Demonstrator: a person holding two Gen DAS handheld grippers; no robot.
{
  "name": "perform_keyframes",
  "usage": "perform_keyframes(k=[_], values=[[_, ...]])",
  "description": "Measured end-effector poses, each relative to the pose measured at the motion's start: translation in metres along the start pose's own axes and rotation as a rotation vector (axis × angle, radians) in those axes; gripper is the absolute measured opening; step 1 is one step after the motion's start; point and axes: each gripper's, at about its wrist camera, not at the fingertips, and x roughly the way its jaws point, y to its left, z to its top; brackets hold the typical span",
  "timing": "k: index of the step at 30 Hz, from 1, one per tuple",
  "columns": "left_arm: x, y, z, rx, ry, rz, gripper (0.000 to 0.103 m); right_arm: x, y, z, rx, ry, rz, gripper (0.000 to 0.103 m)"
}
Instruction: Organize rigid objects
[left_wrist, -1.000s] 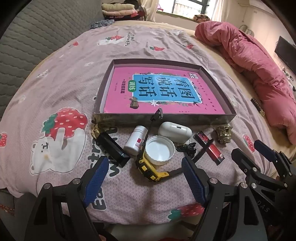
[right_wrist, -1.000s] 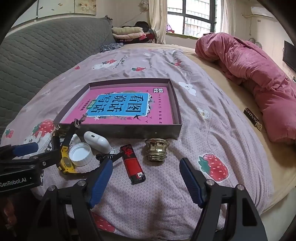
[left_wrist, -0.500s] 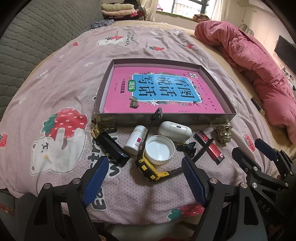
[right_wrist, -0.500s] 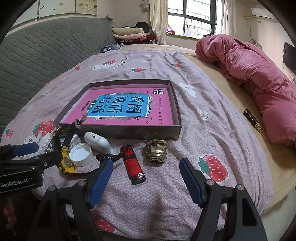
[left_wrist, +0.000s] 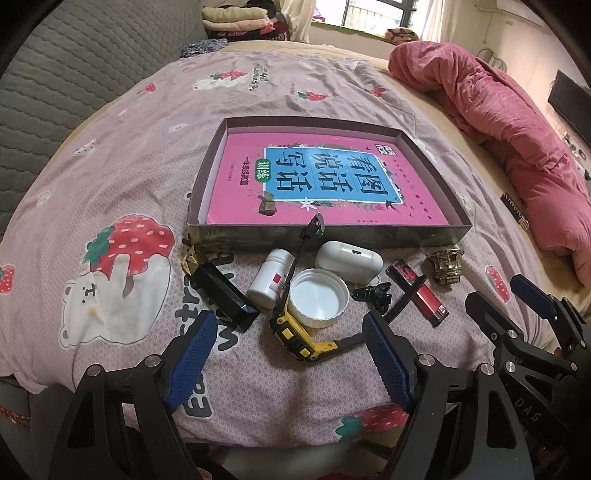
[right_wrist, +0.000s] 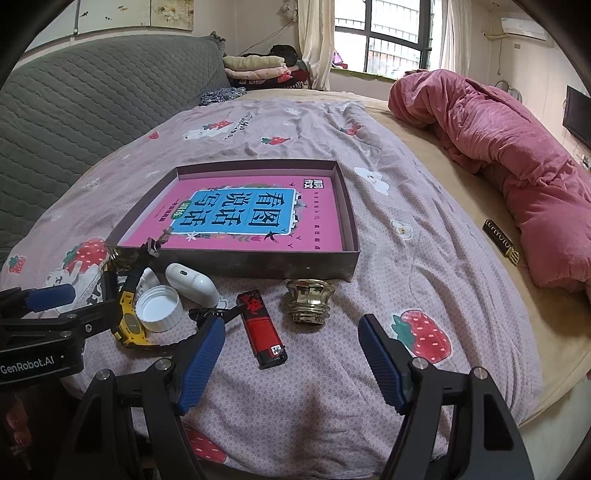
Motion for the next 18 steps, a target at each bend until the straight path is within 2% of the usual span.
perform_keyframes(k=[7, 18], values=[[0.001, 0.003, -0.002, -0.008, 0.001, -0.017, 0.082, 0.001, -0.001, -0.001, 0.002, 0.005, 0.003, 0.074], [0.005, 0.034, -0.005, -0.082, 0.030, -0.017, 0.082, 0.007, -0.018, -0.002, 0.062, 0.016, -0.006, 0.074]])
